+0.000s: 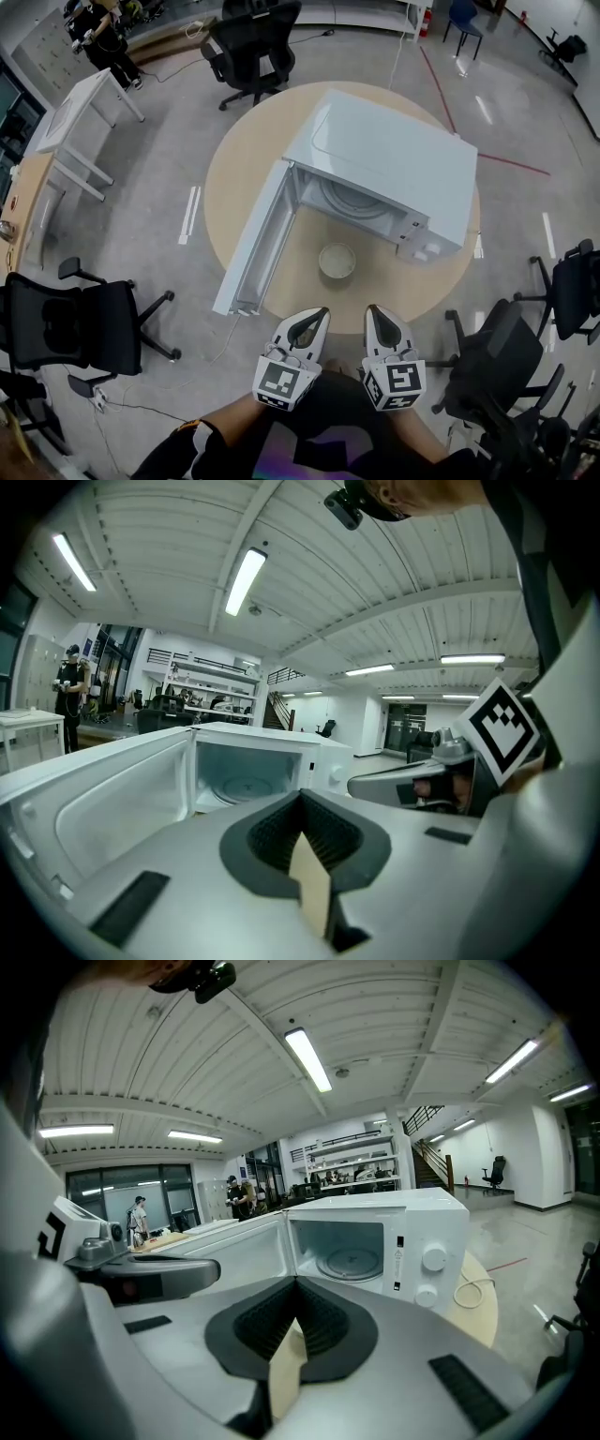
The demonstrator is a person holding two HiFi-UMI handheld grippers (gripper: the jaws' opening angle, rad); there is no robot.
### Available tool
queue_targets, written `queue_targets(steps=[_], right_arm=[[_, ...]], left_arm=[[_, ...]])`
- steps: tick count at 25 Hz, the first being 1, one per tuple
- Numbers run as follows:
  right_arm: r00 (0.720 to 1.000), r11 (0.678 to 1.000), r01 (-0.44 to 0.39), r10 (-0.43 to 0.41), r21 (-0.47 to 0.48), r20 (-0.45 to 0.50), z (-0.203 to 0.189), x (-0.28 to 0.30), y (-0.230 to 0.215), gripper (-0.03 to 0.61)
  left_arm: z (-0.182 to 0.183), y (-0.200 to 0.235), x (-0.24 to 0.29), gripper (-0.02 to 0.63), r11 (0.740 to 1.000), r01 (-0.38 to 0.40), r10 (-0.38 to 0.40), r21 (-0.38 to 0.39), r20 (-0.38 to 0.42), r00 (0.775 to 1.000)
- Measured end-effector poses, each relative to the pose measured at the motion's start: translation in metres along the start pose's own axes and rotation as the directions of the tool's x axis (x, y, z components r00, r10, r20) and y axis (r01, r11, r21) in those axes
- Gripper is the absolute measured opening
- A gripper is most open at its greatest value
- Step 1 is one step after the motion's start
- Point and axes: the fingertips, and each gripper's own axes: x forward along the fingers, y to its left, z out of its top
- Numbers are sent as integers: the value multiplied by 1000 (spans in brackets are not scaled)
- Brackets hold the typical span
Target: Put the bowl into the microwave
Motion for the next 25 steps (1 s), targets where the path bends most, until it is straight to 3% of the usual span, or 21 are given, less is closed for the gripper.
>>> queue_targets(steps=[25], right_arm=[[996, 996, 87, -88, -16, -18, 24, 43, 5, 15]], left_arm=[[18, 45, 26, 44, 995, 94, -94, -18, 29, 995]])
